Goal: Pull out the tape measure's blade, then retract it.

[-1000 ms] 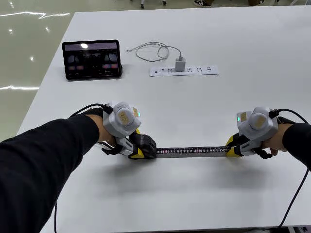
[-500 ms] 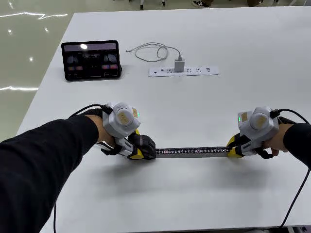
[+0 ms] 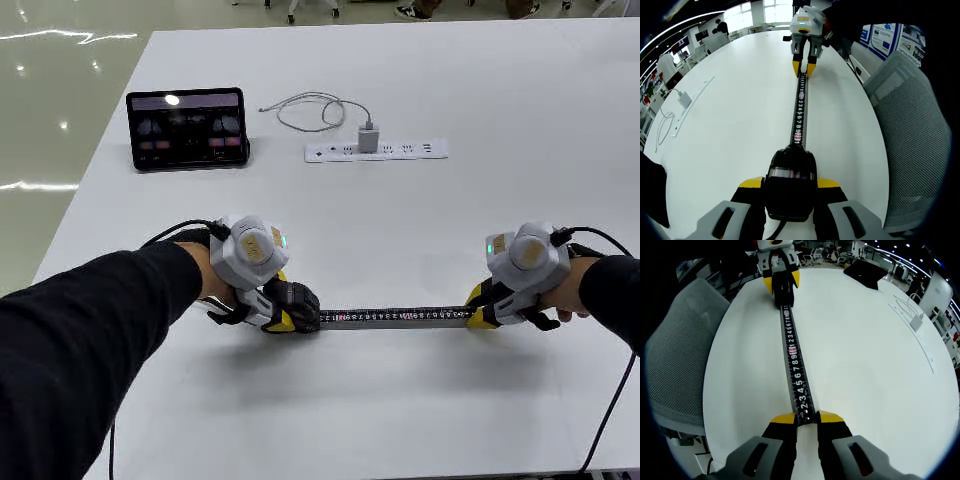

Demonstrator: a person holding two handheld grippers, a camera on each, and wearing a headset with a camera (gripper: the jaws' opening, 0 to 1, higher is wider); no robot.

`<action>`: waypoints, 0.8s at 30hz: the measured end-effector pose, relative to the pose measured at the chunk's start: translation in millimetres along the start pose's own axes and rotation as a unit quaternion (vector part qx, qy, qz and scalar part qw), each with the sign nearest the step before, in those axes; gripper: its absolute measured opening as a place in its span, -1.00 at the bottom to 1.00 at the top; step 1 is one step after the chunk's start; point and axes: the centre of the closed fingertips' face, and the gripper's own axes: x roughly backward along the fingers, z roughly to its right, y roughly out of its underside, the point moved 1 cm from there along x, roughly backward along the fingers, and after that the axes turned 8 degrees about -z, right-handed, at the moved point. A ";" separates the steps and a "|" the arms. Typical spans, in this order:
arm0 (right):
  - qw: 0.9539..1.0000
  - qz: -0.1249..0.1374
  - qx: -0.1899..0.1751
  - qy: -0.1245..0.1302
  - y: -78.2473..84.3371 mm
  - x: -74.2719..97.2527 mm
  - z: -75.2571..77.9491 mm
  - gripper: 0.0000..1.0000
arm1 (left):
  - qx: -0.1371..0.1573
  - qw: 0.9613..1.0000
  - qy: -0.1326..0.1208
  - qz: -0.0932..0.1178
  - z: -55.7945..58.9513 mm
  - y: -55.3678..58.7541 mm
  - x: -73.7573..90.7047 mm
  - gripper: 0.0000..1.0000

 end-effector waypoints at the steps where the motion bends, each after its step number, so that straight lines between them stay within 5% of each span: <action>1: 1.000 0.001 -0.004 0.000 -0.1 0.3 -0.2 -0.79 | 0.001 1.000 0.000 0.002 0.2 -0.6 -0.3 -0.35; 14: 0.999 -0.034 0.030 0.000 -1.5 -0.7 -1.7 -0.77 | -0.005 1.000 -0.002 -0.002 -0.1 -1.6 -1.6 -0.34; 24: 0.998 -0.048 0.033 0.006 0.6 -3.1 2.0 -0.76 | -0.019 0.999 -0.001 -0.033 -0.2 -0.8 -5.0 -0.30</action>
